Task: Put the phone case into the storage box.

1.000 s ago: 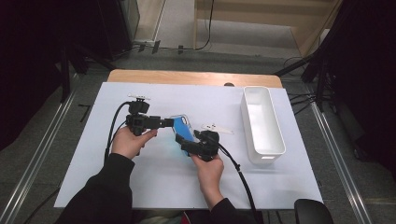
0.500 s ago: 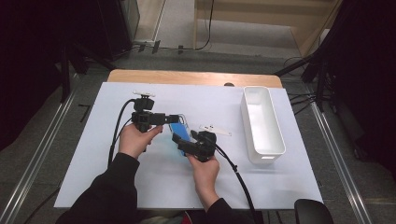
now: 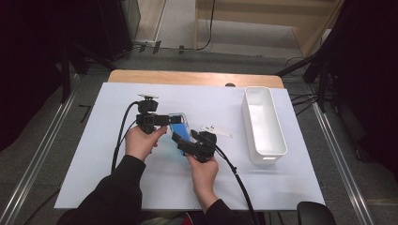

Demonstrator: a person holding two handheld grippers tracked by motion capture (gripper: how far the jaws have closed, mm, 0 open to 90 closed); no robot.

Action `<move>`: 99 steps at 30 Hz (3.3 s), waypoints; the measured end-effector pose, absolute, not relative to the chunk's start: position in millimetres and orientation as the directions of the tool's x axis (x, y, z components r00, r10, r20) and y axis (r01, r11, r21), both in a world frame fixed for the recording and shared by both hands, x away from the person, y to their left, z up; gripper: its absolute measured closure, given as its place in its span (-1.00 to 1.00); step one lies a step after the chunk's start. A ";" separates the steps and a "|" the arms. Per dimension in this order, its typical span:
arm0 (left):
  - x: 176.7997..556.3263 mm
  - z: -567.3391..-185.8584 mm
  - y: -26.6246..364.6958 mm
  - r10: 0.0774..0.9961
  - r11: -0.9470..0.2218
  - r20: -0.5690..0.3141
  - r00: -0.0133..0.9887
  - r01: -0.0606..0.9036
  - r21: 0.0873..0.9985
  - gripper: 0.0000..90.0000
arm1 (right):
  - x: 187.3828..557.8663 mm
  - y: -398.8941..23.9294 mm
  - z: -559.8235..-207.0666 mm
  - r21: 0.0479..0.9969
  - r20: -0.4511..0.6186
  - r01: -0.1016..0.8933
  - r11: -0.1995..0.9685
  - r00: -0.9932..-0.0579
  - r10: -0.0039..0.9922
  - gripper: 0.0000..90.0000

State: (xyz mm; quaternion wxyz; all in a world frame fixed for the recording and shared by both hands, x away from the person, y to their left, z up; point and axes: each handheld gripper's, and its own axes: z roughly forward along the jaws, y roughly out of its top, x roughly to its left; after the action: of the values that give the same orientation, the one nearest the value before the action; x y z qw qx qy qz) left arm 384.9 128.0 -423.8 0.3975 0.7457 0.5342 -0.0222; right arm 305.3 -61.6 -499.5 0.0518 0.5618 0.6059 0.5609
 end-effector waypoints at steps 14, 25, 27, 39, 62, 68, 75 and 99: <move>384.7 -422.6 132.0 0.778 -0.058 -0.480 0.405 0.808 0.587 0.31 | 304.3 -60.1 -499.7 0.747 0.562 0.610 -0.264 -0.367 0.742 -0.66; 387.2 -425.8 134.2 0.757 -0.032 -0.535 0.375 0.839 0.543 0.56 | 303.5 -58.5 -498.6 0.752 0.559 0.602 -0.269 -0.368 0.743 -0.66; 387.5 -425.2 135.7 0.755 -0.017 -0.547 0.362 0.845 0.535 0.63 | 303.3 -58.2 -498.5 0.755 0.557 0.598 -0.269 -0.368 0.745 -0.66; 384.8 -424.1 136.4 0.723 0.026 -0.591 0.358 0.841 0.540 0.75 | 302.8 -55.8 -498.1 0.771 0.529 0.587 -0.247 -0.376 0.760 -0.66; 379.8 -415.8 138.9 0.703 -0.001 -0.573 0.422 0.806 0.592 0.77 | 310.9 -76.6 -486.0 0.776 0.463 0.623 -0.092 -0.466 0.754 -1.00; 378.1 -408.5 139.1 0.695 -0.028 -0.548 0.465 0.780 0.625 0.77 | 311.9 -87.8 -479.0 0.781 0.456 0.624 -0.029 -0.537 0.710 -1.00; 377.3 -397.2 142.1 0.690 -0.095 -0.491 0.531 0.739 0.667 0.77 | 313.5 -93.5 -475.9 0.783 0.406 0.618 0.073 -0.595 0.694 -1.00; 378.6 -391.0 153.1 0.583 -0.216 -0.422 0.694 0.633 0.743 0.77 | 313.8 -123.9 -458.8 0.760 0.351 0.608 0.228 -0.680 0.644 -1.00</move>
State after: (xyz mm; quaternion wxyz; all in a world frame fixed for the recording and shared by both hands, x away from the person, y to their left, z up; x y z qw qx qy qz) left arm 378.6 153.1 -391.0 0.4897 0.7792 0.3903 -0.0257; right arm 313.8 -123.9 -458.8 0.0185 0.3995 0.7835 0.4756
